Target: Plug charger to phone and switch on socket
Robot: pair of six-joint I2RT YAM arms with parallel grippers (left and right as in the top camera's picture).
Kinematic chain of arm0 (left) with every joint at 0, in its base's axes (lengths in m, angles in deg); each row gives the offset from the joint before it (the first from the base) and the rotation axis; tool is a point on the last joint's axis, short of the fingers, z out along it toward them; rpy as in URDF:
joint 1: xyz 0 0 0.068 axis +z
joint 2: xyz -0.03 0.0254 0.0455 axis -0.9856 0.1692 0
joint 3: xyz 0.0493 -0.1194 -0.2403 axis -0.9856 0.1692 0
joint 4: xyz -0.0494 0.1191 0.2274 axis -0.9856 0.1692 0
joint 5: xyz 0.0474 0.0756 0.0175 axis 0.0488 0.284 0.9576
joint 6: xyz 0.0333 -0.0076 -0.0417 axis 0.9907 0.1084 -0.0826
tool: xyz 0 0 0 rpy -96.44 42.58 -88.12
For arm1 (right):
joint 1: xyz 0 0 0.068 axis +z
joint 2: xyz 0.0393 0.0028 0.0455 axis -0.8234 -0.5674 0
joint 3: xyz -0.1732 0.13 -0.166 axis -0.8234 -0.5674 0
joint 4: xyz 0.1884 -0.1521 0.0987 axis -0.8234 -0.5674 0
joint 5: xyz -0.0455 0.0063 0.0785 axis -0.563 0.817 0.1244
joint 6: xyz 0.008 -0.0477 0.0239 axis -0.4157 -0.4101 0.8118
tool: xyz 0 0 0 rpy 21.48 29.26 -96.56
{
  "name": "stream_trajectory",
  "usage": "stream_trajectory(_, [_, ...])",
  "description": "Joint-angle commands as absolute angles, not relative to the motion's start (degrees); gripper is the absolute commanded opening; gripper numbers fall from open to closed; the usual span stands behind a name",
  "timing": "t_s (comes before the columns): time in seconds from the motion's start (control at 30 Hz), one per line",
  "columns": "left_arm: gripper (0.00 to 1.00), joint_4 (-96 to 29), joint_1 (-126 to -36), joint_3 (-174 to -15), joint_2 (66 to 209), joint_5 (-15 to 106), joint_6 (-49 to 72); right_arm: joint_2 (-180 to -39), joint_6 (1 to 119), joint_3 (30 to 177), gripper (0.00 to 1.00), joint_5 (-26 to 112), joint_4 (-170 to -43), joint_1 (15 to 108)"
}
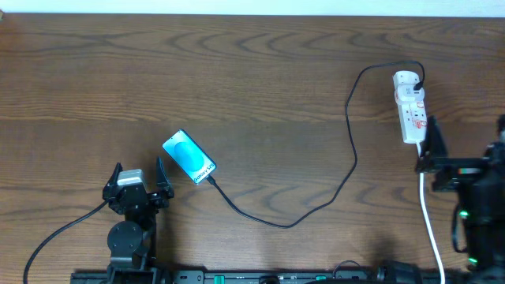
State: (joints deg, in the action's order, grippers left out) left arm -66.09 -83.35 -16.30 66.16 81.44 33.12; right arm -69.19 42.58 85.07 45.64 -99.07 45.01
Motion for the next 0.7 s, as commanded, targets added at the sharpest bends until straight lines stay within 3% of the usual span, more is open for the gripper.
stream_trajectory(0.0, [0.81, -64.0, -83.1, -15.1, 65.9, 83.0, 33.9, -62.8, 42.1, 71.1, 0.99, 45.5, -90.6, 47.4])
stream_trajectory(0.33, [0.81, -64.0, -83.1, -15.1, 65.9, 83.0, 33.9, -48.7, 39.4, 39.7, 0.99, 45.5, -61.7, 53.2])
stream_trajectory(0.67, [0.81, -64.0, -83.1, -15.1, 65.9, 83.0, 33.9, -41.2, 38.3, 30.0, 0.99, 45.5, -63.7, 53.6])
